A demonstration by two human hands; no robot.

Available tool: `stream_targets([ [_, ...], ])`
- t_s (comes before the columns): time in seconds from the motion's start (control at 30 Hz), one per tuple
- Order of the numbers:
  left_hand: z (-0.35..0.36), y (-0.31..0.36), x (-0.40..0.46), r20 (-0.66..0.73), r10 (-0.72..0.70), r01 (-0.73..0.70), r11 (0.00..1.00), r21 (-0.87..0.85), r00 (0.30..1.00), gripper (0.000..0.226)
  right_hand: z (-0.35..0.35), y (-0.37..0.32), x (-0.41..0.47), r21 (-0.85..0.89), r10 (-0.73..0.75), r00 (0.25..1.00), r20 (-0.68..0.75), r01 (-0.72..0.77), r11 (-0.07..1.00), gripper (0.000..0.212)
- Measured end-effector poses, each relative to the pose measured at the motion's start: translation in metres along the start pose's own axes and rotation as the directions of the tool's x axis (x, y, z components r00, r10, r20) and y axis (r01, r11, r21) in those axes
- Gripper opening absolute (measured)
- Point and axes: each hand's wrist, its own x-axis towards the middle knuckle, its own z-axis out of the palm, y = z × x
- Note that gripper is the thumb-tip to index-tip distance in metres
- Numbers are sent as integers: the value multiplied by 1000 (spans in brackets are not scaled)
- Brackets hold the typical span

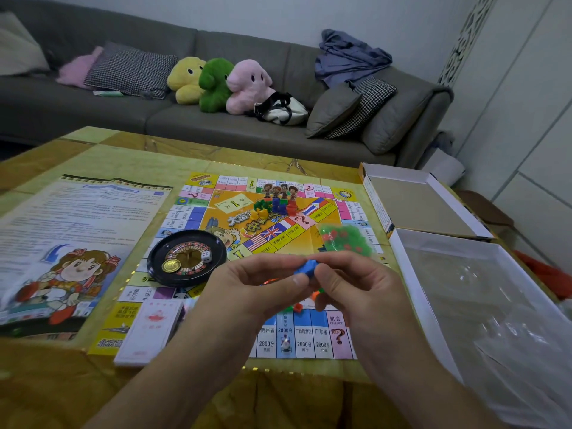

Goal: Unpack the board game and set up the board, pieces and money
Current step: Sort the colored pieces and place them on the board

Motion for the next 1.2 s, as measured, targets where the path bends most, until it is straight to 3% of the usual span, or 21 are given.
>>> stream_targets([
  [0.27,3,-2,-2,-36,49,-47,997,68,998,24,4,4,-1,196,91,995,-41,-81,977,18],
  [0.57,3,1,-4,-53,97,-94,994,56,994,21,2,-7,-3,-70,-116,991,-64,111,991,21],
  [0.67,4,2,-6,-68,144,-133,981,140,987,17,0,-7,-2,-106,-133,990,-51,127,986,21],
  [0.87,7,0,-11,-120,224,-181,939,293,967,16,0,-3,2,-5,7,999,-36,-7,1000,8],
  [1.1,12,-2,-12,-137,221,-196,965,176,966,17,7,2,-1,251,118,992,-35,-105,962,12],
  [1.2,15,-3,-11,-144,241,-215,961,175,960,16,7,3,-1,253,108,993,-54,-91,963,12],
])
